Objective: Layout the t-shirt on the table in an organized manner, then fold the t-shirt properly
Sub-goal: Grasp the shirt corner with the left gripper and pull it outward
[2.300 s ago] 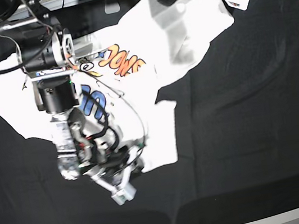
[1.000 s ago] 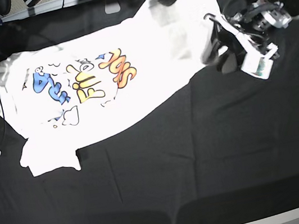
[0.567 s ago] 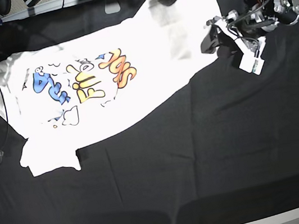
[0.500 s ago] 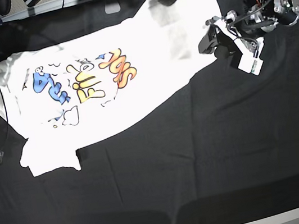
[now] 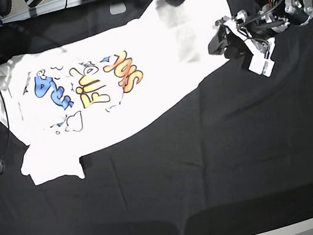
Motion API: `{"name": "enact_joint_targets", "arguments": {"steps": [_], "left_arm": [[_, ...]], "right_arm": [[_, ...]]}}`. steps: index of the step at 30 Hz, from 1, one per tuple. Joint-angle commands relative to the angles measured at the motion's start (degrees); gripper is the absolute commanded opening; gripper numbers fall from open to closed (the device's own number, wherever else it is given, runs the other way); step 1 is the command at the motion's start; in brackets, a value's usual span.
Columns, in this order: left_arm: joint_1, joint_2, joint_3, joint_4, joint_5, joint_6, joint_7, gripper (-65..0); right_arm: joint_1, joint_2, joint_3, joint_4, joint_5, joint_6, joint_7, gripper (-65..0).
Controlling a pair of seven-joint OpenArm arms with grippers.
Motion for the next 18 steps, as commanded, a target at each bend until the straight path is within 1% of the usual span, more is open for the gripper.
{"name": "enact_joint_targets", "arguments": {"steps": [1, 3, 8, 10, 12, 14, 16, 18], "left_arm": [[-0.5, -0.4, -0.2, 0.8, -0.2, -0.4, -2.1, -36.6], [-0.5, -0.4, -0.2, 0.8, 2.2, -0.4, -3.7, -36.6], [-0.4, -0.3, -0.2, 0.8, 10.5, -0.4, -3.5, -36.6], [-0.3, -0.4, -0.2, 0.8, 11.0, -0.4, -1.9, -36.6], [-0.3, -0.3, -0.2, 0.8, 8.4, -0.5, 1.1, -36.7], [-0.3, -0.3, -0.2, 0.8, 4.3, -0.5, 4.5, -36.7], [-0.3, -0.3, -0.2, 0.8, -0.5, -2.4, 7.4, -37.1], [-0.3, -0.3, -0.2, 0.8, -6.8, -4.5, 10.7, -37.5]], "right_arm": [[1.4, 1.6, 0.2, 1.0, 1.3, 0.8, 1.0, -65.0], [1.4, 1.6, 0.2, 1.0, 1.3, 0.8, 1.0, -65.0], [1.4, 1.6, 0.2, 1.0, 1.3, 0.8, 0.9, -65.0], [1.4, 1.6, 0.2, 1.0, 1.3, 0.8, 0.9, -65.0], [1.4, 1.6, 0.2, 1.0, 1.3, 0.8, 0.9, -65.0], [1.4, 1.6, 0.2, 1.0, 1.3, 0.8, 0.9, -65.0], [1.4, 1.6, 0.2, 1.0, 1.3, 0.8, 0.9, -65.0], [1.4, 1.6, 0.2, 1.0, 1.3, 0.8, 0.9, -65.0]]}}
